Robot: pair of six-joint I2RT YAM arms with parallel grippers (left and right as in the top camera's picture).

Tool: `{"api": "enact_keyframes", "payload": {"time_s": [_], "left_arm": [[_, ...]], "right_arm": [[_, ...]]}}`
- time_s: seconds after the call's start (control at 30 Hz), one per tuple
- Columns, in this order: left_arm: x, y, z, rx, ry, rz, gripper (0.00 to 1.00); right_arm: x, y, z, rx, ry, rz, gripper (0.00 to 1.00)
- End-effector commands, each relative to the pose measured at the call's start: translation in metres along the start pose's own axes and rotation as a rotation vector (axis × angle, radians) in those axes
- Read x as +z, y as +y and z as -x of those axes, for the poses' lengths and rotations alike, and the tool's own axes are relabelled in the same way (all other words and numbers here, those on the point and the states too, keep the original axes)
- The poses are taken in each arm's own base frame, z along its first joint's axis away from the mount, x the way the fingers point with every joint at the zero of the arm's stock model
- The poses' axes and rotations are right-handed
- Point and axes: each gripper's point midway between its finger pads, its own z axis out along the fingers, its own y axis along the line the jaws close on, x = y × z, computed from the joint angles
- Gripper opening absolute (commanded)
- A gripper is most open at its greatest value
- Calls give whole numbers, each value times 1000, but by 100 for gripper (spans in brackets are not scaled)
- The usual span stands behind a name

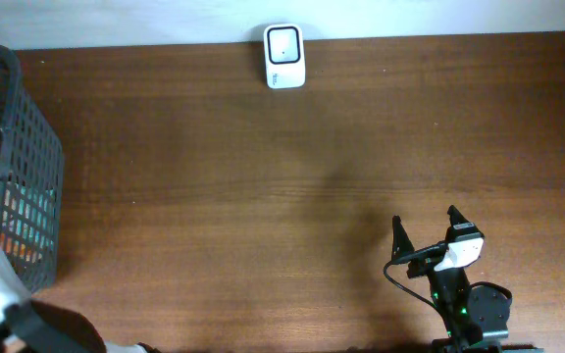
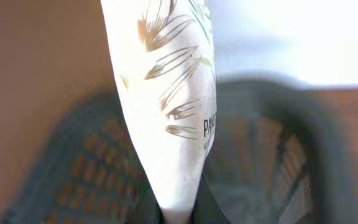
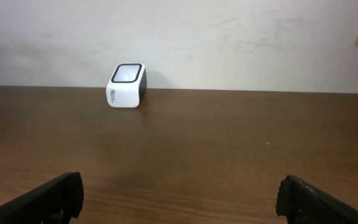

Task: Scan the item barcode
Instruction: 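Lift the white tube out and carry it to the table center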

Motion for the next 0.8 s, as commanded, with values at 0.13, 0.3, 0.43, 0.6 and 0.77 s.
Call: {"api": "enact_keyframes", "payload": {"time_s": [0.13,0.3,0.43,0.6,0.77], "left_arm": [[-147,-69,122,-287,-323,-198,0],[-169,-194,93,-231,-118,-556,0],[-182,-313,24,-68,174,-803,0],[-178,-400,-44,-21,422,-908,0],[-161,-461,-95,-121,651,-885,0]], "right_arm": [[0,1,-3,3,4,1,98],[0,1,-3,3,4,1,98],[0,1,-3,3,4,1,98],[0,1,-3,3,4,1,98],[0,1,-3,3,4,1,98]]}}
